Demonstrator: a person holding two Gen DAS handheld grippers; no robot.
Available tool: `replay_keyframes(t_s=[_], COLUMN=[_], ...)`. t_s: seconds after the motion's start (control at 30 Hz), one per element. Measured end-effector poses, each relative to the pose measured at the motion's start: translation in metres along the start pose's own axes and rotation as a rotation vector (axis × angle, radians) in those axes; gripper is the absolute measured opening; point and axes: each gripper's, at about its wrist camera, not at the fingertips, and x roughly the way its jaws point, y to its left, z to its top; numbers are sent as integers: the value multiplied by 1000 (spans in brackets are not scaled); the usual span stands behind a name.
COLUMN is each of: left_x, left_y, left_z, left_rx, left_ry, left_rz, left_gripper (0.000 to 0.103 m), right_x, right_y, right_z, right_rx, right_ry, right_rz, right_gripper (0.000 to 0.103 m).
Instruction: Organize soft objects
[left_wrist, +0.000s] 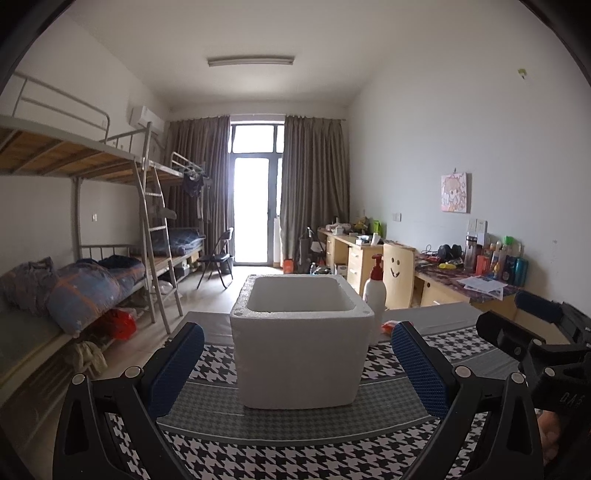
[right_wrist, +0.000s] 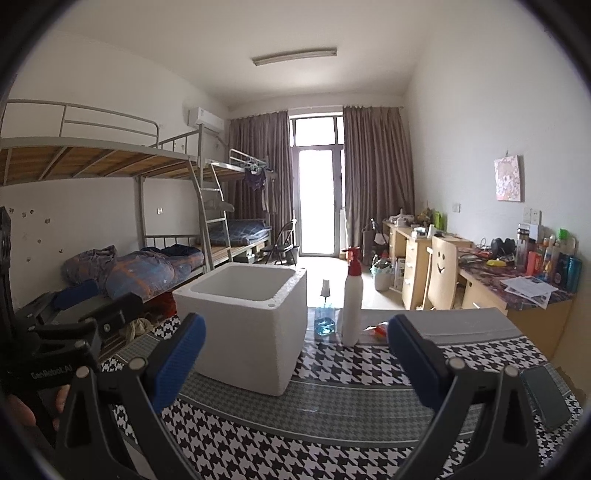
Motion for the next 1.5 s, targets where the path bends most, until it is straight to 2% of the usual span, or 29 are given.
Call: replay_keyframes(t_s=[0.3, 0.57, 0.9, 1.5], left_x=[-1, -4, -4, -5], left_y=[0, 0, 1, 0], left_z=[-7, -13, -20, -29], left_rx=[-7, -1, -5, 10], left_ry=[-12, -24, -22, -10], left_rz=[-1, 0, -9, -17], left_gripper=[102, 102, 102, 102], right_x=[-2, -10, -8, -11], right_y=[-2, -5, -8, -4], right_z=[-16, -18, -31, -34], right_rx=[16, 43, 61, 42], right_ry=[5, -37, -12, -8], right_rz=[12, 9, -4, -25], right_gripper=[100, 100, 100, 100])
